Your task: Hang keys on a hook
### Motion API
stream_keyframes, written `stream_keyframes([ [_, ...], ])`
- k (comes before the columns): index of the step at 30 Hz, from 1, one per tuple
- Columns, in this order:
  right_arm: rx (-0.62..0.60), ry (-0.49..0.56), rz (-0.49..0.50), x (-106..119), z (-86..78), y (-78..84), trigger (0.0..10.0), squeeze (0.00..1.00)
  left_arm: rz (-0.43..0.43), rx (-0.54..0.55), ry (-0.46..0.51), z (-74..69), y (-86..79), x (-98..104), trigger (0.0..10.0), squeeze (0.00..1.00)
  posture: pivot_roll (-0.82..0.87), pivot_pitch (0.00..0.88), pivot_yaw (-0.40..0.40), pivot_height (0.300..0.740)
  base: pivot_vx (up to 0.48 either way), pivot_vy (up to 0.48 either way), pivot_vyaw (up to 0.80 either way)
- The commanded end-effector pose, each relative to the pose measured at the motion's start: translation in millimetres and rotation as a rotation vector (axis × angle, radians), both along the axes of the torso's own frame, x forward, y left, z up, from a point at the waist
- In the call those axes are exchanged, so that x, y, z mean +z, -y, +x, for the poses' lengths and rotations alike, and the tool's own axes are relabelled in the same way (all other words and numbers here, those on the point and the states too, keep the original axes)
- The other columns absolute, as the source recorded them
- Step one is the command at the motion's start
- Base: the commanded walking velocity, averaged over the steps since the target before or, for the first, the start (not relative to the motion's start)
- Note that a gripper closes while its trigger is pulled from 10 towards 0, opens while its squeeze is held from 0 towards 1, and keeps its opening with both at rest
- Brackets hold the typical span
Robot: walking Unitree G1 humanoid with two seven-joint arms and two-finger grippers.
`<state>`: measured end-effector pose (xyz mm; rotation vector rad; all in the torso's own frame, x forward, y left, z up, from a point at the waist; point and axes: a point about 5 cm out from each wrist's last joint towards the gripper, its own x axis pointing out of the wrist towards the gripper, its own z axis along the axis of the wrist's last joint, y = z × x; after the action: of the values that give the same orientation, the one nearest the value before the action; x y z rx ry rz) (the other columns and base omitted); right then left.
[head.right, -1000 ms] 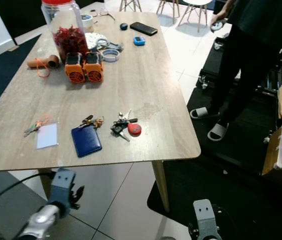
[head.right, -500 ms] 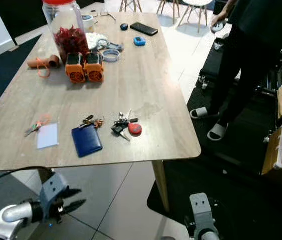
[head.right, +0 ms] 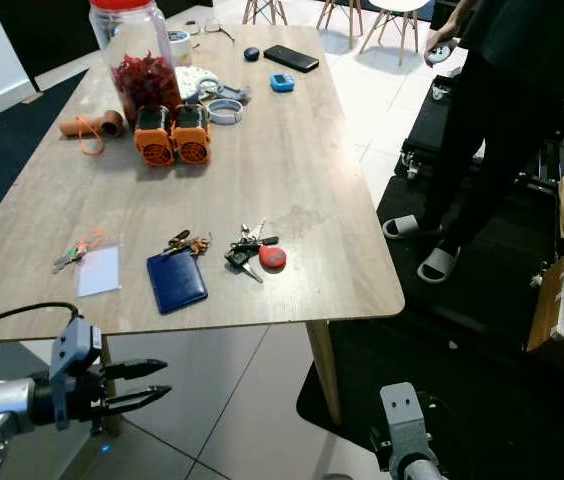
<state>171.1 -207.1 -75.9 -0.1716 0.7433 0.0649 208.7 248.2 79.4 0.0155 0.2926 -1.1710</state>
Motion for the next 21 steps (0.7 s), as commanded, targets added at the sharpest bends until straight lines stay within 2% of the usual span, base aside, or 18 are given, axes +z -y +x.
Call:
stream_keyframes([
  [1, 0.004, -0.005, -0.004, -0.9, -3.0, 1.5, 10.0, 0.0, -0.014, 0.025, 0.037, 4.3, -8.1, 18.2, 10.0, 0.0, 0.03, 0.061, -0.036, 0.74, 0.0, 0.0, 0.0],
  [3, 0.005, -0.005, -0.003, -0.9, -3.0, 1.3, 10.0, 0.0, -0.031, 0.037, 0.046, 6.0, -7.9, 24.2, 10.0, 0.0, 0.03, 0.062, -0.038, 0.74, 0.0, 0.0, 0.0],
  [6, 0.011, -0.007, -0.001, -1.2, -3.0, -0.2, 10.0, 0.0, -0.135, 0.098, 0.113, 20.8, -0.9, 52.7, 10.0, 0.0, 0.04, 0.061, -0.041, 0.74, 0.0, 0.0, 0.0],
  [8, 0.015, -0.008, 0.0, -1.2, -2.8, -0.8, 10.0, 0.0, -0.223, 0.116, 0.154, 30.1, 10.2, 70.9, 10.0, 0.0, 0.04, 0.06, -0.04, 0.74, 0.0, 0.0, 0.0],
  [9, 0.016, -0.008, 0.0, -1.2, -2.4, -1.1, 10.0, 0.0, -0.26, 0.116, 0.168, 35.3, 21.1, 78.8, 10.0, 0.0, 0.04, 0.059, -0.037, 0.74, 0.0, 0.0, 0.0],
  [12, 0.017, -0.006, -0.001, -0.9, -1.5, -1.5, 10.0, 0.0, -0.322, 0.105, 0.15, 41.5, 46.9, 90.3, 10.0, 0.0, 0.03, 0.056, -0.034, 0.74, 0.0, 0.0, 0.0],
  [14, 0.014, -0.003, -0.001, -0.5, -0.9, -1.3, 10.0, 0.0, -0.316, 0.124, 0.113, 45.8, 63.8, 88.0, 10.0, 0.0, 0.03, 0.055, -0.032, 0.74, 0.0, 0.0, 0.0],
  [15, 0.014, -0.003, -0.001, -0.5, -0.9, -1.3, 10.0, 0.0, -0.316, 0.124, 0.113, 45.8, 63.8, 88.0, 10.0, 0.0, 0.03, 0.055, -0.032, 0.74, 0.0, 0.0, 0.0],
  [16, 0.014, -0.003, -0.002, -0.5, -0.9, -1.2, 10.0, 0.0, -0.227, 0.192, 0.196, 54.8, 75.8, 80.4, 10.0, 0.0, 0.03, 0.055, -0.032, 0.74, 0.0, 0.0, 0.0],
  [17, 0.014, -0.003, -0.002, -0.5, -1.0, -1.0, 10.0, 0.0, -0.174, 0.263, 0.244, 62.6, 80.9, 74.8, 10.0, 0.0, 0.03, 0.053, -0.033, 0.74, 0.0, 0.0, 0.0],
  [18, 0.014, -0.003, -0.002, -0.5, -1.0, -1.0, 10.0, 0.0, -0.174, 0.263, 0.244, 62.6, 80.9, 74.8, 10.0, 0.0, 0.03, 0.053, -0.033, 0.74, 0.0, 0.0, 0.0],
  [19, 0.014, -0.003, -0.002, -0.5, -1.1, -0.9, 10.0, 0.0, -0.141, 0.31, 0.273, 67.5, 84.8, 71.4, 10.0, 0.0, 0.03, 0.053, -0.033, 0.74, 0.0, 0.0, 0.0],
  [20, 0.013, -0.004, -0.002, -0.7, -1.5, -0.9, 10.0, 0.0, -0.04, 0.459, 0.369, 83.2, 91.0, 63.8, 10.0, 0.0, 0.03, 0.054, -0.033, 0.74, 0.0, 0.0, 0.0],
  [21, 0.013, -0.005, -0.002, -0.8, -1.6, -1.0, 10.0, 0.0, -0.013, 0.505, 0.394, 88.0, 92.7, 62.3, 10.0, 0.0, 0.03, 0.055, -0.032, 0.74, 0.0, 0.0, 0.0],
])
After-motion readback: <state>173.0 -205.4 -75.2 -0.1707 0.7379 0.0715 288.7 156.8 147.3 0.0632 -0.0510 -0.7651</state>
